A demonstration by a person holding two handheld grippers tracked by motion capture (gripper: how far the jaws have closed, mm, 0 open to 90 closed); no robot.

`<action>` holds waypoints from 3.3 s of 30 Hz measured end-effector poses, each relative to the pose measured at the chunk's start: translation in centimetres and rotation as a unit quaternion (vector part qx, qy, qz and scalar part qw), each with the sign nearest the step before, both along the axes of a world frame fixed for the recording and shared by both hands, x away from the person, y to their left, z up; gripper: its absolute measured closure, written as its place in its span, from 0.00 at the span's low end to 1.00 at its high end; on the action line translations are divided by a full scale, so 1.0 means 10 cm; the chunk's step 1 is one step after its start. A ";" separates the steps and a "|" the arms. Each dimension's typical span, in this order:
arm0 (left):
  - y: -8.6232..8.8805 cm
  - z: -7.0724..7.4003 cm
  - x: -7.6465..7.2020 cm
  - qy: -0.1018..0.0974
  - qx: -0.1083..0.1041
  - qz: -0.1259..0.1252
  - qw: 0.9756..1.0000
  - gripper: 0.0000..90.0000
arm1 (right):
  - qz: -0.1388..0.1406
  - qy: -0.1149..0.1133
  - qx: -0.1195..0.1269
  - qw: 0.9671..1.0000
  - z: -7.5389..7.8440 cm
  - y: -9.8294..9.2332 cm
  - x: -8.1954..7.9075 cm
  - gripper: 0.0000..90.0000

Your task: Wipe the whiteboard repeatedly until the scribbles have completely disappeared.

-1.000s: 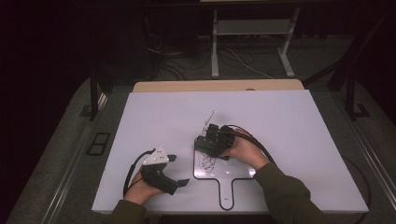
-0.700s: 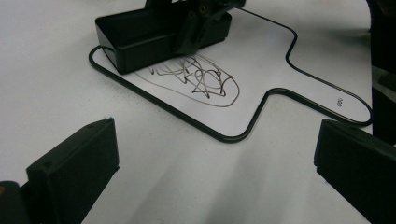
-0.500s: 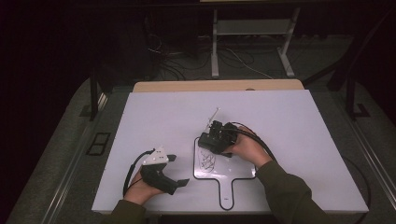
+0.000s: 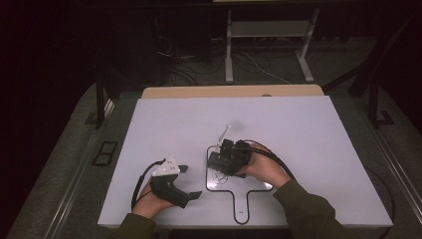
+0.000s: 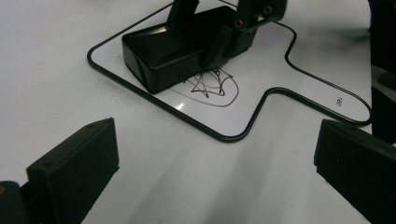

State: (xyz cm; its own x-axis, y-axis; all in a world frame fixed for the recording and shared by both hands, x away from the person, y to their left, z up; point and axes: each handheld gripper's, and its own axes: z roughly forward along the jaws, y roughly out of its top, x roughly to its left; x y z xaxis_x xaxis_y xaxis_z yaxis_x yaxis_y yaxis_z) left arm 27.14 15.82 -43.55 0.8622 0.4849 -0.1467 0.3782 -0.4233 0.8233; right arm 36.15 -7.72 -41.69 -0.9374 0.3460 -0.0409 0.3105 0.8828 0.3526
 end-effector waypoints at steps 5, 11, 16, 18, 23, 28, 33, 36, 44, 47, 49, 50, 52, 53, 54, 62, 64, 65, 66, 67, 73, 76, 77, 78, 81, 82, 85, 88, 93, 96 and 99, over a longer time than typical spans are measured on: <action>0.00 0.00 0.00 0.001 0.001 0.000 1.000 0.00 | 0.018 -0.002 -0.004 1.000 0.00 0.03 -0.11 0.43; 0.00 0.00 0.00 0.000 0.001 0.000 1.000 0.00 | 0.014 0.000 -0.003 1.000 0.00 0.02 -0.10 0.43; 0.00 0.00 0.00 0.000 0.005 -0.002 1.000 0.00 | -0.009 0.002 0.000 1.000 0.00 -0.02 0.05 0.43; 0.00 0.00 0.00 0.000 0.005 -0.002 1.000 0.00 | -0.017 -0.001 -0.002 1.000 0.00 -0.04 0.12 0.43; 0.00 0.00 0.00 0.000 0.005 -0.003 1.000 0.00 | -0.034 0.004 -0.001 0.999 0.00 -0.06 0.21 0.43; 0.00 0.00 0.00 0.000 0.004 -0.002 1.000 0.00 | -0.020 0.007 -0.003 1.000 0.00 -0.03 0.13 0.43; 0.00 0.00 0.00 0.001 0.004 -0.003 1.000 0.00 | -0.008 0.011 -0.003 1.000 0.01 -0.01 0.05 0.43; -0.01 0.00 0.00 0.001 0.004 -0.002 1.000 0.00 | 0.006 0.012 0.000 1.000 0.00 0.00 0.02 0.42; 0.00 0.00 0.00 0.001 0.003 -0.002 1.000 0.00 | 0.014 0.017 0.005 1.000 0.01 -0.03 -0.03 0.42; 0.00 0.00 0.00 0.001 0.002 -0.001 1.000 0.00 | 0.017 0.018 0.008 1.000 0.02 -0.03 -0.05 0.43; 0.00 0.00 -0.01 0.001 0.002 -0.001 1.000 0.00 | 0.022 0.016 0.005 1.000 0.02 -0.02 -0.09 0.43; -0.01 0.00 -0.01 0.001 0.002 -0.002 1.000 0.00 | 0.027 0.015 0.003 1.000 0.03 -0.01 -0.11 0.43; -0.01 0.00 0.00 0.001 0.003 -0.001 1.000 0.00 | 0.035 0.016 -0.001 0.999 0.03 0.02 -0.16 0.43; -0.01 0.00 0.00 0.001 0.003 -0.001 1.000 0.00 | 0.039 0.014 -0.005 0.999 0.03 0.03 -0.18 0.43; -0.01 0.00 -0.01 0.001 0.002 -0.001 1.000 0.00 | 0.038 0.011 -0.008 0.999 0.03 0.04 -0.18 0.43; -0.01 0.00 -0.01 0.001 0.003 -0.002 1.000 0.00 | 0.013 -0.008 -0.019 1.000 0.04 0.02 -0.11 0.43; -0.01 0.00 0.00 0.001 0.004 -0.003 1.000 0.00 | 0.018 -0.002 -0.018 1.000 0.04 0.03 -0.13 0.43; -0.01 0.00 0.00 0.001 0.004 -0.003 1.000 0.00 | 0.024 0.001 -0.017 1.000 0.04 0.04 -0.15 0.43; -0.01 0.00 -0.01 0.001 0.003 -0.003 1.000 0.00 | 0.029 0.002 -0.016 0.999 0.04 0.06 -0.17 0.43; -0.02 0.00 -0.01 0.000 0.003 -0.003 1.000 0.00 | 0.032 0.004 -0.016 0.999 0.04 0.07 -0.19 0.43; -0.02 -0.01 0.00 -0.001 0.006 -0.005 1.000 0.00 | 0.055 0.010 -0.013 0.998 0.04 0.15 -0.29 0.43; -0.01 0.00 -0.01 0.001 0.003 -0.003 1.000 0.00 | 0.047 0.007 -0.013 0.999 0.04 0.15 -0.27 0.43; -0.01 0.00 -0.01 0.000 0.006 -0.005 1.000 0.00 | 0.041 0.005 -0.014 0.999 0.04 0.15 -0.24 0.43; -0.01 0.00 0.00 0.000 0.007 -0.005 1.000 0.00 | 0.037 0.006 -0.014 0.999 0.04 0.15 -0.22 0.43; -0.01 0.00 0.00 0.000 0.007 -0.005 1.000 0.00 | 0.024 -0.002 -0.018 1.000 0.04 0.14 -0.14 0.43; -0.01 0.00 0.00 0.000 0.007 -0.005 1.000 0.00 | 0.024 0.000 -0.018 1.000 0.04 0.14 -0.12 0.43; -0.01 -0.01 0.00 0.001 0.005 -0.004 1.000 0.00 | 0.029 0.004 -0.017 0.999 0.04 0.16 -0.15 0.43; -0.01 -0.01 0.00 0.001 0.004 -0.003 1.000 0.00 | 0.044 0.009 -0.016 0.999 0.04 0.19 -0.22 0.43; -0.01 0.00 -0.01 0.000 0.005 -0.005 1.000 0.00 | 0.057 0.006 -0.009 0.998 0.04 0.20 -0.25 0.42; 0.00 0.00 0.00 0.000 0.007 -0.005 1.000 0.00 | 0.060 0.007 -0.005 0.998 0.05 0.18 -0.25 0.43; 0.00 0.00 0.00 -0.001 0.007 -0.005 1.000 0.00 | 0.061 0.009 -0.002 0.998 0.06 0.17 -0.25 0.43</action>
